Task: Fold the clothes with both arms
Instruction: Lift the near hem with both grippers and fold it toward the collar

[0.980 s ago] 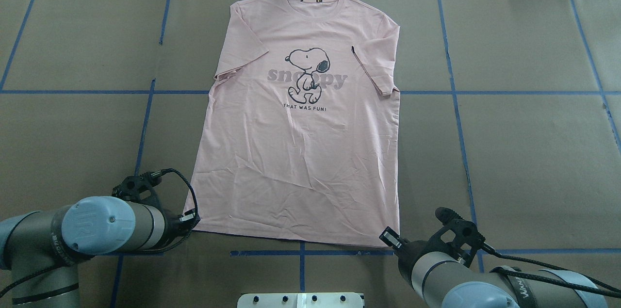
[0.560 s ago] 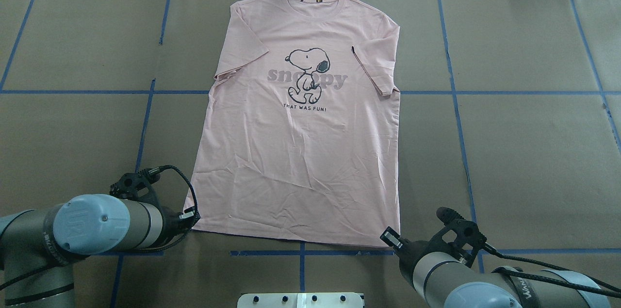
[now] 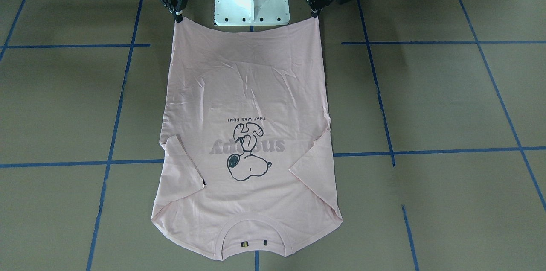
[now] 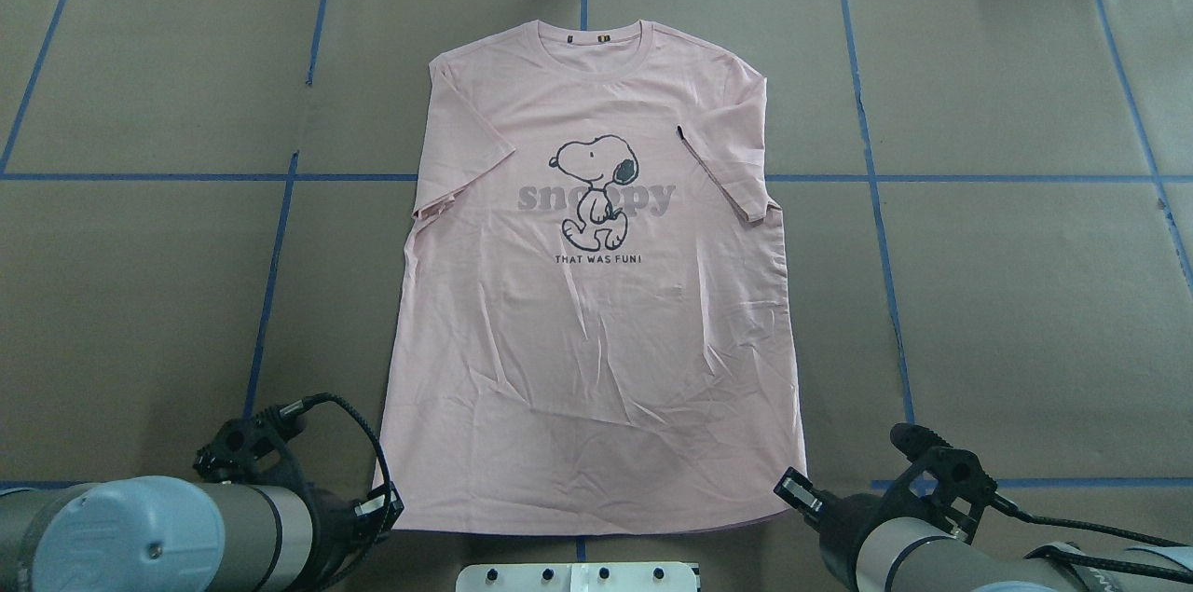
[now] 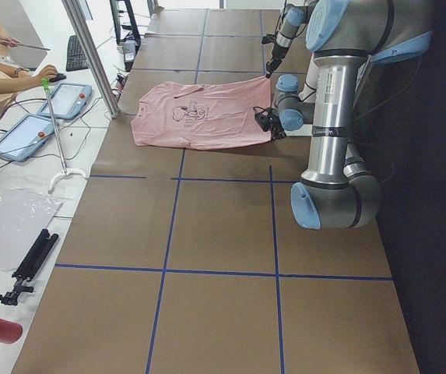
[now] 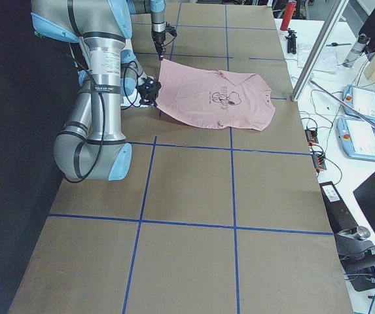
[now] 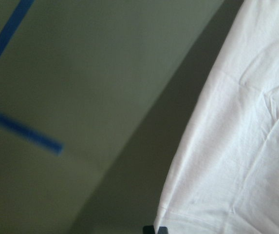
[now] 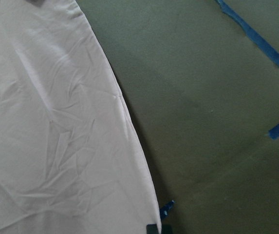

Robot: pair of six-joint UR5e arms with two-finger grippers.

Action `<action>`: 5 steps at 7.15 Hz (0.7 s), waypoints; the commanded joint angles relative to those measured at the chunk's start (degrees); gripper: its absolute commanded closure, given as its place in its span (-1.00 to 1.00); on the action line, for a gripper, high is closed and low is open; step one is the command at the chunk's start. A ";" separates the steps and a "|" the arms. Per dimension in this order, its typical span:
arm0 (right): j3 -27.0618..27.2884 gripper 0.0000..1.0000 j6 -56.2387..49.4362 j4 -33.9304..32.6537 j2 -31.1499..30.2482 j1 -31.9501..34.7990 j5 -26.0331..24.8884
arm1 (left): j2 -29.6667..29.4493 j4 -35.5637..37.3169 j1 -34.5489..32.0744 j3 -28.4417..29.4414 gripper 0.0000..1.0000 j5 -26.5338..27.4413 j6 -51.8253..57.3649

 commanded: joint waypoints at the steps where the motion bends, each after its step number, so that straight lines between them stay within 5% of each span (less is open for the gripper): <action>1: 6.03 1.00 -0.18 0.00 -2.90 2.26 -0.11 | -0.44 2.13 0.47 -4.43 1.00 0.15 -6.80; 3: 3.87 1.00 -9.33 0.09 3.90 14.36 0.33 | -1.48 2.04 -11.00 -2.61 1.00 0.94 -2.64; 5: -11.11 1.00 -16.60 0.09 17.26 26.49 1.55 | -12.52 2.04 -22.43 9.73 1.00 4.28 8.08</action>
